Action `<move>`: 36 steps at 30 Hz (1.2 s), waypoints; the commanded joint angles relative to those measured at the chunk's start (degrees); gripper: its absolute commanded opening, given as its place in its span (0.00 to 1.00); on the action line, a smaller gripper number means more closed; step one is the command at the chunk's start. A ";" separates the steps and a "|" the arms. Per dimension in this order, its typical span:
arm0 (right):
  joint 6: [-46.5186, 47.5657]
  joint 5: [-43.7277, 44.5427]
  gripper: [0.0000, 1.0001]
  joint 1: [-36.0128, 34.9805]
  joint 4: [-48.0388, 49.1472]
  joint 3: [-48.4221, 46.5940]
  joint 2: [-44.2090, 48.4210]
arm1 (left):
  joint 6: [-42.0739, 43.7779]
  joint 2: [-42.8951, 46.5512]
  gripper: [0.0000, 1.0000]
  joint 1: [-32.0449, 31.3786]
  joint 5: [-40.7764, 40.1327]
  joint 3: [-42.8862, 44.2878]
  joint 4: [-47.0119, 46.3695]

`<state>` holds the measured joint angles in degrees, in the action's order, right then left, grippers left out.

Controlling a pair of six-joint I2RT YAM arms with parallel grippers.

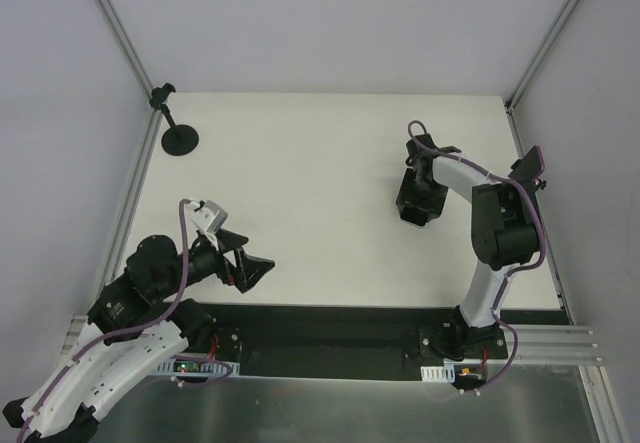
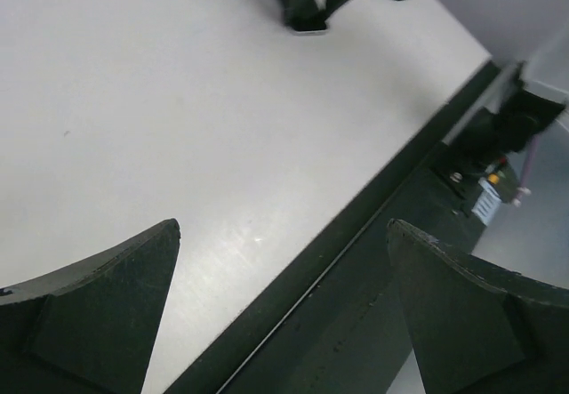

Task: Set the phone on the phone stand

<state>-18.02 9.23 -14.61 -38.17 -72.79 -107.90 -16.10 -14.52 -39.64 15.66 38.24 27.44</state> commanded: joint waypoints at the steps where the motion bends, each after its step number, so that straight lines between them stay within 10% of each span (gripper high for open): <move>1: 7.37 -0.62 0.55 -1.99 0.81 4.31 4.26 | -4.10 -8.48 0.99 0.70 -19.39 4.98 5.50; 3: 9.22 -2.28 0.76 -2.61 2.31 5.73 5.76 | -4.47 -17.09 0.99 0.79 -21.63 7.80 8.05; 9: 13.01 -2.04 0.99 -4.98 3.10 6.35 10.51 | -3.76 -35.38 0.99 4.37 -27.17 21.42 8.68; 20: 9.58 -5.62 0.96 -17.55 17.16 23.03 41.69 | -13.69 -54.37 0.99 38.54 -2.67 36.73 -5.51; 36: 16.00 -18.64 0.96 -17.91 12.51 29.55 63.86 | -32.65 -72.75 0.91 58.44 -1.60 24.45 -51.23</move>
<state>-4.86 -8.23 -32.40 -23.86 -41.76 -47.03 -40.05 -85.30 16.01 10.79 66.87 -4.91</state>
